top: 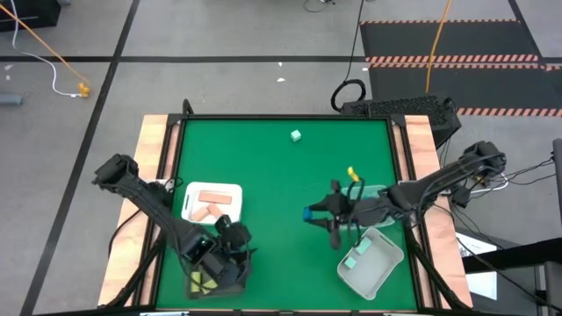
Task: Sort & place blocks by color
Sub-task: Put the blue block into the transparent bin
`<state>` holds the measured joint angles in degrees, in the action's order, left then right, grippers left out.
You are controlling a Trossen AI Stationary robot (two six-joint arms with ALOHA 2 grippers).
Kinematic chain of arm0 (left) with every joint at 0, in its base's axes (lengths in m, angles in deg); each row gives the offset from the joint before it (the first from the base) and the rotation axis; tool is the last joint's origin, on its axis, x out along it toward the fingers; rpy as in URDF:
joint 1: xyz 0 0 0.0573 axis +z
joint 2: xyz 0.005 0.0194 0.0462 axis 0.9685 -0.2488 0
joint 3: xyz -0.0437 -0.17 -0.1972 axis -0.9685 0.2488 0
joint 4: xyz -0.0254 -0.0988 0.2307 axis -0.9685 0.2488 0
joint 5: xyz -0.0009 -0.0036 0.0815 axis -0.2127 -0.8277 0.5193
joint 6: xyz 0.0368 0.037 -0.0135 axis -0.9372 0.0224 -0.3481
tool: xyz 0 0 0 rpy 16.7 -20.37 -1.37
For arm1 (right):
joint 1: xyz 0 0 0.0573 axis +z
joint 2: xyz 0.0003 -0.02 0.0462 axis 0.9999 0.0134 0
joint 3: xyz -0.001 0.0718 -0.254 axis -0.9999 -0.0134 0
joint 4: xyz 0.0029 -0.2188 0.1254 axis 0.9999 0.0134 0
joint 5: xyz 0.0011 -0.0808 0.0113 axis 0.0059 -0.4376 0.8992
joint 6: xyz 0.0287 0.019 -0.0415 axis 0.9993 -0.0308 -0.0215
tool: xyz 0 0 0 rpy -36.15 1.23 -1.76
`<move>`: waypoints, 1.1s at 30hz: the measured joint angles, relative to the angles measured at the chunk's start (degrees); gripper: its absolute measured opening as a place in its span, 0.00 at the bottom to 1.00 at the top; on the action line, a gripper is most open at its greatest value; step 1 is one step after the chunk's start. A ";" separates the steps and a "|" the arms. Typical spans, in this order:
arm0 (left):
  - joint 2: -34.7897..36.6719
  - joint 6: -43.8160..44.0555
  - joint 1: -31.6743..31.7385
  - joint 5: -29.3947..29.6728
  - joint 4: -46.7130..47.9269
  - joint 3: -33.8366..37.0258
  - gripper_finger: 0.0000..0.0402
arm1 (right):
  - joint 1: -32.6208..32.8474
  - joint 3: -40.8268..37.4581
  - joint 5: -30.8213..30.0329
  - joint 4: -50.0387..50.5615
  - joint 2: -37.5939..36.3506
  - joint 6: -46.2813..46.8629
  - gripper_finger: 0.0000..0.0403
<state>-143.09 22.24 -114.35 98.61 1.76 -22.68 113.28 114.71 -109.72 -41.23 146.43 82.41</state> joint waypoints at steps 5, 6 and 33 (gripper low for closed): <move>0.00 -0.17 3.43 3.72 -0.14 0.00 0.54 | -0.09 0.00 -7.39 17.25 -3.57 10.33 0.30; 0.00 -0.13 4.22 4.22 -0.16 0.00 0.54 | -0.16 0.00 -8.30 21.08 -4.16 13.40 0.30; 0.00 -5.37 18.70 4.98 -1.12 0.00 0.54 | -1.20 -13.62 10.75 51.00 -6.34 55.11 0.50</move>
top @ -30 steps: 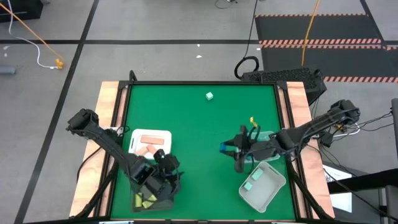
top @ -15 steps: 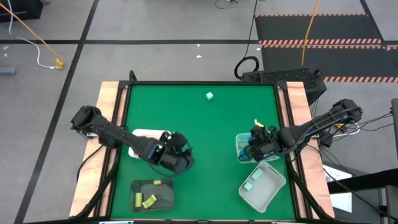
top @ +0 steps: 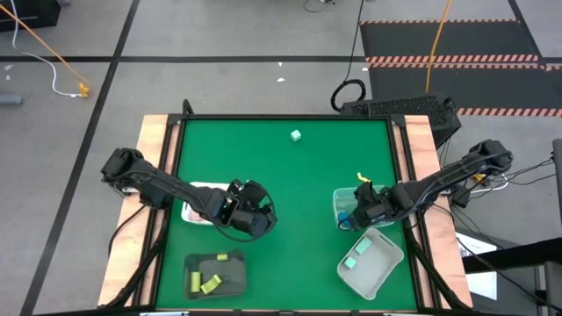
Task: Sort & place blocks by color
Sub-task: Put the blue block into the transparent bin, then adjust the gray bin
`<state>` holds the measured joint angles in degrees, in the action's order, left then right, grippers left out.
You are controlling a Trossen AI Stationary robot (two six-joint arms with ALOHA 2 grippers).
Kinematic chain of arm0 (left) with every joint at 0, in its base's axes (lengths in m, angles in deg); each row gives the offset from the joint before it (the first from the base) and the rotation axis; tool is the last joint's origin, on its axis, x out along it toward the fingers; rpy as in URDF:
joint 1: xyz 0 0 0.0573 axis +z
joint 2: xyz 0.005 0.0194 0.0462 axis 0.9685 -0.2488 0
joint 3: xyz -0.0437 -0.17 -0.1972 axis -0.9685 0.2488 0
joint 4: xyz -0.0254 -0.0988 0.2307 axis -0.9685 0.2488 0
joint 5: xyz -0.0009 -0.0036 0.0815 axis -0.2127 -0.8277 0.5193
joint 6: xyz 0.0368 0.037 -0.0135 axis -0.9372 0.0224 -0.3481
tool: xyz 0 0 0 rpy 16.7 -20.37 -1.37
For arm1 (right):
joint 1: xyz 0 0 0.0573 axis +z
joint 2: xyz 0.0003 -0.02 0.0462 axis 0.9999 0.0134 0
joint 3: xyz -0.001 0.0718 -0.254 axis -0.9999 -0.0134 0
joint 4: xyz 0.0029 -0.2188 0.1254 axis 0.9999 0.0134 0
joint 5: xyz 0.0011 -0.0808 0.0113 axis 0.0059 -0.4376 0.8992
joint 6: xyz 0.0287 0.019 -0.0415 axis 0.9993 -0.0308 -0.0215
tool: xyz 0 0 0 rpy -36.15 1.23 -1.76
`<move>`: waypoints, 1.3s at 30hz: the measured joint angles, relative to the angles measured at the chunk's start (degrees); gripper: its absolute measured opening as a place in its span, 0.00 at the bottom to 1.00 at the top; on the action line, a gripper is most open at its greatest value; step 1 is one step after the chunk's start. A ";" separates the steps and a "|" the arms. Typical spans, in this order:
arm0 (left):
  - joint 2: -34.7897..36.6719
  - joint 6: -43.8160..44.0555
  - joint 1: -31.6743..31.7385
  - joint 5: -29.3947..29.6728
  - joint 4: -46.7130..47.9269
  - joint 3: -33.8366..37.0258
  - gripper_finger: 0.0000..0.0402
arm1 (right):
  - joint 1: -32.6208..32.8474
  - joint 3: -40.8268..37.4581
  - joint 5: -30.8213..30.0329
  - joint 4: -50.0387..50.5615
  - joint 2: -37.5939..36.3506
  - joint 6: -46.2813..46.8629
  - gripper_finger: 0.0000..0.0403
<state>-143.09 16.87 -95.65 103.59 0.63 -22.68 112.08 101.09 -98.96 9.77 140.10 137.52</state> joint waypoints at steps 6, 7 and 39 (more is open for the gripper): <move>0.00 -2.50 1.61 -0.02 0.03 0.00 0.54 | 0.00 0.00 -0.05 -0.78 -2.75 -1.54 0.58; 0.00 -2.42 1.93 -0.02 0.04 0.00 0.54 | 0.00 0.00 -0.04 -0.85 -3.24 -1.59 0.59; 0.00 -5.43 8.98 -0.02 -2.30 0.00 0.54 | -0.41 7.23 30.12 18.41 -6.12 -0.36 0.60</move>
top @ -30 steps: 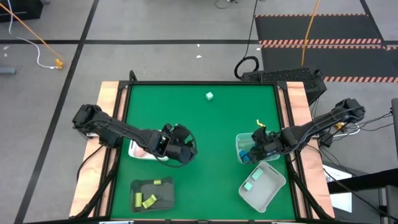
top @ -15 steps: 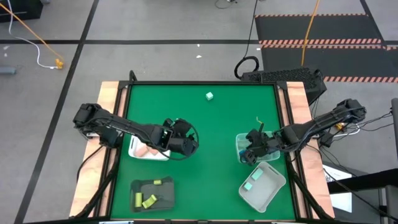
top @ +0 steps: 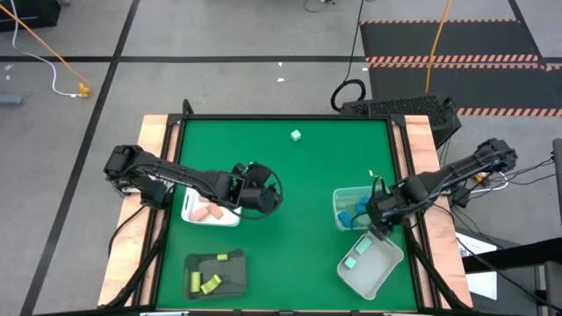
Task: Sort & place blocks by color
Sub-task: Adjust the gray bin
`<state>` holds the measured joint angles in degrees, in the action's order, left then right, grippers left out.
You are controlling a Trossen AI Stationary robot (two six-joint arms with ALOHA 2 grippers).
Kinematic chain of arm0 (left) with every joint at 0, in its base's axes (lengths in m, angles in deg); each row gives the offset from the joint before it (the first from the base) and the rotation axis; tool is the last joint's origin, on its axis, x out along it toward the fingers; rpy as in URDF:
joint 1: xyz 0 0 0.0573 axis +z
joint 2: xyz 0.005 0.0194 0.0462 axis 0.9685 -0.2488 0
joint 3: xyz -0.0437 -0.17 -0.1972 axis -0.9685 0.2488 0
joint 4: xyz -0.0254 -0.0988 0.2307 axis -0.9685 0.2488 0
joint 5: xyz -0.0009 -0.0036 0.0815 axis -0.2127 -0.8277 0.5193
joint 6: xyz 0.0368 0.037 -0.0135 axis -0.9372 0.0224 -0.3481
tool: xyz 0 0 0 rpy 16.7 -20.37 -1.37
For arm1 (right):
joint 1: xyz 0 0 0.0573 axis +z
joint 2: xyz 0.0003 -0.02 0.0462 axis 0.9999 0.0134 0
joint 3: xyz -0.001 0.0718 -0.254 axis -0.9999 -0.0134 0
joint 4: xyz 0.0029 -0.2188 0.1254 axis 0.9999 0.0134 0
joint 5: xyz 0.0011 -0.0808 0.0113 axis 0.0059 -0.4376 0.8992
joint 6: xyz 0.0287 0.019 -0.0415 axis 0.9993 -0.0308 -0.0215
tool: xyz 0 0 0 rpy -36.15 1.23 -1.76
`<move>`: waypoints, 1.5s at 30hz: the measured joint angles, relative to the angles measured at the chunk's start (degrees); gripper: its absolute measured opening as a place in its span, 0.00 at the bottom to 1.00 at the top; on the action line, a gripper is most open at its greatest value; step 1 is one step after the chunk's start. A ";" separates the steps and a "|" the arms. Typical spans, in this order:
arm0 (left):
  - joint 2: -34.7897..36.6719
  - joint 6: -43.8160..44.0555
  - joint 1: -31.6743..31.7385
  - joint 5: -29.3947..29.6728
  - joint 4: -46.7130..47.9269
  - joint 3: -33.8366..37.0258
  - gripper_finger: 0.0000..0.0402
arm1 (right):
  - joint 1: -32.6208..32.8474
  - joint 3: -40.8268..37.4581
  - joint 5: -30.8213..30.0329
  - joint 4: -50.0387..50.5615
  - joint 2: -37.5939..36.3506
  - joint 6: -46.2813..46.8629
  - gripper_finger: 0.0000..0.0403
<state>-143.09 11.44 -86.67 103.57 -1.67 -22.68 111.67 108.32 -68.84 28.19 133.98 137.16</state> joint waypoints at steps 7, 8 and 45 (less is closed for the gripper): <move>0.00 -1.35 0.93 0.00 -0.15 0.00 0.54 | 3.43 0.00 1.21 0.78 0.80 4.97 0.60; 0.00 -1.35 1.06 0.00 -0.15 0.00 0.54 | 3.98 0.00 1.19 0.76 1.20 5.40 0.60; 0.00 -4.88 1.95 -5.18 -0.12 0.00 0.54 | 13.34 0.00 2.73 -13.69 14.69 18.86 0.01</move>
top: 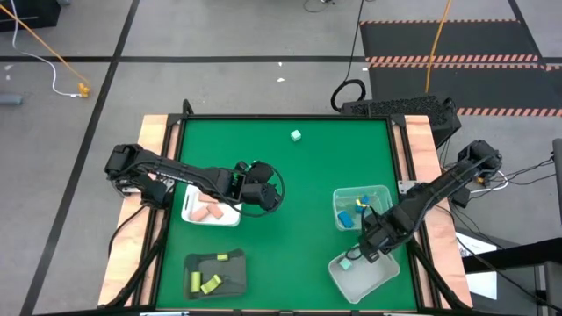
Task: Sort & place blocks by color
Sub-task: Adjust the gray bin
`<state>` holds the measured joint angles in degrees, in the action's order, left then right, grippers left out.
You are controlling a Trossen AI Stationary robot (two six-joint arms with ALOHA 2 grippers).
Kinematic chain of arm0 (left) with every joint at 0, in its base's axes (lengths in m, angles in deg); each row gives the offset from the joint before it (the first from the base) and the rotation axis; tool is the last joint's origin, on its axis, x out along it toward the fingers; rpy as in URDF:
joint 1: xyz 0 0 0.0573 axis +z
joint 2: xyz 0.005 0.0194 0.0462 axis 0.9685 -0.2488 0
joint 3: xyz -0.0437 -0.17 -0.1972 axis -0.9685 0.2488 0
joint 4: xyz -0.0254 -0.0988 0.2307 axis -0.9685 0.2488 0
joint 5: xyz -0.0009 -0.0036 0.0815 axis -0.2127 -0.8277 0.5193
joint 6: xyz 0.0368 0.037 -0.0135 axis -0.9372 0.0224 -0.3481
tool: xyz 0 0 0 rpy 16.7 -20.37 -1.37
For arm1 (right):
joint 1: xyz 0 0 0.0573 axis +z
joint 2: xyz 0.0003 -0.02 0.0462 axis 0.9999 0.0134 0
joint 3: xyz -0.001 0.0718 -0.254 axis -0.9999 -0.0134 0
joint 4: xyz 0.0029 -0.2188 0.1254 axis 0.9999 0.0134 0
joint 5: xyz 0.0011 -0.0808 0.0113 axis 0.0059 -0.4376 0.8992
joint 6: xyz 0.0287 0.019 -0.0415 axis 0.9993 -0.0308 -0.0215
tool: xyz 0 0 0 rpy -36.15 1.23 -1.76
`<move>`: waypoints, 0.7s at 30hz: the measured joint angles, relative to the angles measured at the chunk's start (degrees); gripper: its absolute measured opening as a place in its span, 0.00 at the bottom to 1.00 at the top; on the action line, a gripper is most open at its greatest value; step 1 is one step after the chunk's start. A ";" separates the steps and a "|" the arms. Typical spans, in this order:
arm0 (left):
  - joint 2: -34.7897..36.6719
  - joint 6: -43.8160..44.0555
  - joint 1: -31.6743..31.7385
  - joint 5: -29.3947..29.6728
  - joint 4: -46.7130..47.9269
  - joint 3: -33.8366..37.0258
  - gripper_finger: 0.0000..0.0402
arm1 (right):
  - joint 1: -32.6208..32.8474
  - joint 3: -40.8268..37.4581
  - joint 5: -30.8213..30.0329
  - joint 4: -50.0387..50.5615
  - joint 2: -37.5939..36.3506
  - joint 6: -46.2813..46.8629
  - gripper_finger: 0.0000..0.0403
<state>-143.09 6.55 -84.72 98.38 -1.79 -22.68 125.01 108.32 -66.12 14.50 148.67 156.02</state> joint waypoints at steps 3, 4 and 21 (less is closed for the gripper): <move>0.00 0.02 0.00 -0.02 0.00 0.00 0.54 | 2.67 0.00 0.08 -4.39 0.02 7.12 0.01; 0.00 0.02 0.00 -0.02 0.00 0.00 0.54 | 3.73 0.00 0.06 -5.89 0.02 9.58 0.01; 0.00 -2.27 0.00 -0.02 0.02 0.00 0.54 | 17.21 -0.03 -10.99 -12.94 0.00 37.92 0.04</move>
<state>-143.09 4.28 -84.72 98.36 -1.77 -22.68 142.22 108.29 -77.11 1.56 148.67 193.94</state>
